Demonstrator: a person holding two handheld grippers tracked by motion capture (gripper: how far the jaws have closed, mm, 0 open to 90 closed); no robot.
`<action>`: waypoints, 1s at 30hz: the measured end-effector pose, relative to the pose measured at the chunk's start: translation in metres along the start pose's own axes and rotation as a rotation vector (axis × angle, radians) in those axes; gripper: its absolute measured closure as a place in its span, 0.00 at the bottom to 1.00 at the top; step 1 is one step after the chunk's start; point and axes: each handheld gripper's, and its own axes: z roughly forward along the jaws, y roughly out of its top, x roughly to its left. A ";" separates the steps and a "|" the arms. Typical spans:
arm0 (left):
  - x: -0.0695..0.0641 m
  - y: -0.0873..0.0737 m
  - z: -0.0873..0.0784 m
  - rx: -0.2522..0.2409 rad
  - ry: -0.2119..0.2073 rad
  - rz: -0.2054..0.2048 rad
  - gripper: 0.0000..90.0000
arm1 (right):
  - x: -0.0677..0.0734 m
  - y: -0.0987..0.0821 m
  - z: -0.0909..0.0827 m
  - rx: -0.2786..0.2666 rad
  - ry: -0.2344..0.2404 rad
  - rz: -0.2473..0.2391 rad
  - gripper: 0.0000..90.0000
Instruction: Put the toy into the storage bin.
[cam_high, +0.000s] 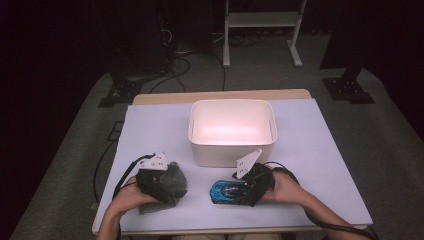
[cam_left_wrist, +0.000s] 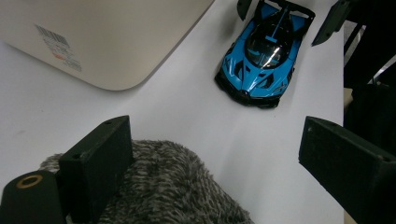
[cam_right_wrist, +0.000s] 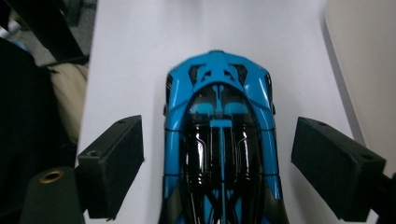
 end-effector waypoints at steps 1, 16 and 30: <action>0.000 0.000 0.000 0.000 0.001 0.000 0.10 | 0.000 -0.001 0.001 0.002 0.001 0.007 0.17; -0.001 0.000 0.002 0.007 -0.002 0.000 0.10 | 0.002 -0.018 0.014 0.037 -0.034 -0.007 0.17; -0.001 0.000 0.005 0.019 -0.003 0.005 0.10 | 0.002 -0.029 0.012 -0.010 -0.034 0.010 0.27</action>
